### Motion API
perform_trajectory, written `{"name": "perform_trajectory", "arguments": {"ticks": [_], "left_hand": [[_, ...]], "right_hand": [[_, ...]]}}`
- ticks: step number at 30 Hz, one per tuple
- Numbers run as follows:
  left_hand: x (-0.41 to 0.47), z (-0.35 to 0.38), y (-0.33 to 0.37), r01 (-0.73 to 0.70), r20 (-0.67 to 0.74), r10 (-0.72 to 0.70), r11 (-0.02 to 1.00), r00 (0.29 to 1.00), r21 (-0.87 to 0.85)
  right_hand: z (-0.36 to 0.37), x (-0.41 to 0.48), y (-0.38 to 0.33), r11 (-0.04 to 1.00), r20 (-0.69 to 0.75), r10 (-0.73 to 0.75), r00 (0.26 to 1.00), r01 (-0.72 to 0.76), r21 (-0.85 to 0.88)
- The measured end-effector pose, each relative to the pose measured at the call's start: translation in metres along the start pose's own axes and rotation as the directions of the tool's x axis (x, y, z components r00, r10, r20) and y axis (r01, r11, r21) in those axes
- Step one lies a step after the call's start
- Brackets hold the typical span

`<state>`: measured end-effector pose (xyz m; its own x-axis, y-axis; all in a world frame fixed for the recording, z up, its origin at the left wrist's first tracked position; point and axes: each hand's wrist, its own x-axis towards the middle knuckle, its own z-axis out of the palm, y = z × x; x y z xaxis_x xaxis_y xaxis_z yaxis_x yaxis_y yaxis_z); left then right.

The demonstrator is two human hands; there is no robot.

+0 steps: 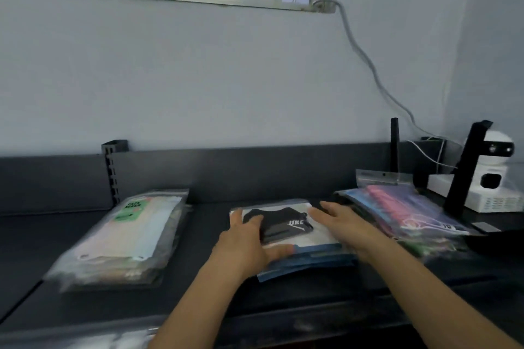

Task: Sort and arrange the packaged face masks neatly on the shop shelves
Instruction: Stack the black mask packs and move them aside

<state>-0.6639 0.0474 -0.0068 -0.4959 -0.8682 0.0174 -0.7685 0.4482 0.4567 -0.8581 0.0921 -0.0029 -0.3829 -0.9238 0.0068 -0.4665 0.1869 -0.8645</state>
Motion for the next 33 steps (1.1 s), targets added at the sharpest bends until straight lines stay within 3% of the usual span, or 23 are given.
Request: {"name": "perform_trajectory", "arguments": {"ticks": [5, 10, 24, 28, 33], "left_hand": [[-0.004, 0.01, 0.007, -0.044, 0.135, 0.037, 0.998, 0.99, 0.047], [-0.002, 0.007, 0.005, -0.094, 0.158, 0.078, 0.991, 0.984, 0.097], [-0.018, 0.01, -0.023, -0.205, 0.013, 0.205, 0.973, 0.979, 0.11], [-0.035, -0.003, -0.034, -0.256, -0.01, 0.26, 0.956, 0.965, 0.141], [-0.064, -0.016, -0.057, -0.296, -0.062, 0.31, 0.94, 0.949, 0.171]], "right_hand": [[0.003, 0.001, 0.004, 1.0, 0.069, -0.026, 0.997, 0.026, 0.0], [0.009, 0.0, 0.009, 0.995, -0.011, -0.029, 1.0, 0.028, -0.096], [0.027, -0.022, 0.0, 0.966, -0.122, -0.033, 0.992, 0.001, -0.257], [0.036, -0.038, -0.008, 0.923, -0.219, -0.07, 0.973, -0.02, -0.384], [0.063, -0.06, -0.019, 0.896, -0.235, -0.143, 0.961, 0.025, -0.444]]}}
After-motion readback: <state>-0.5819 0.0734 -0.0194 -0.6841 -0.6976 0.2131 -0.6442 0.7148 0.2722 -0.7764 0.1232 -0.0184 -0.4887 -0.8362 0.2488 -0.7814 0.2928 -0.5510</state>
